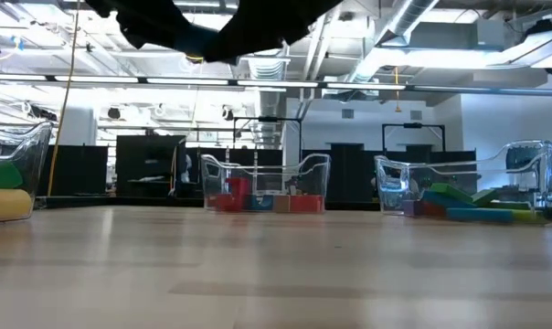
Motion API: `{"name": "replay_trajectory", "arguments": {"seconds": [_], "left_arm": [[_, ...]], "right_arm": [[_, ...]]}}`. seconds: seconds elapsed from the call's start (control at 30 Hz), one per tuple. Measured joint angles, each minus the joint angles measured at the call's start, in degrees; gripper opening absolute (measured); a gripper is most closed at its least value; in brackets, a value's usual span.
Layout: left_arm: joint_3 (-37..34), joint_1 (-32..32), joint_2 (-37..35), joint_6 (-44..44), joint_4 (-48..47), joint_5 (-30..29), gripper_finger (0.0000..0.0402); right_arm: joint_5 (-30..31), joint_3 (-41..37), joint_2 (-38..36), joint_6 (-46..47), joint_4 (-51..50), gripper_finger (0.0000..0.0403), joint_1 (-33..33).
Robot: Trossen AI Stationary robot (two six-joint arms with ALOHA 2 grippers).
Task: Sort blocks by size
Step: Put the blue cylindrical block into the left transparent bin
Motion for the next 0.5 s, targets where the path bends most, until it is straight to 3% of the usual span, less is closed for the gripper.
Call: {"name": "replay_trajectory", "arguments": {"seconds": [0.27, 0.5], "left_arm": [[0.00, 0.19, 0.02, 4.26, 5.56, 0.20, 0.0182], [0.00, 1.34, 0.00, 3.36, 4.62, 0.05, 0.0173]], "right_arm": [[3.52, 0.02, 0.00, -0.02, -0.04, 0.0156, 0.50], [4.41, 0.02, 0.00, -0.04, 0.85, 0.0156, 0.44]]}}
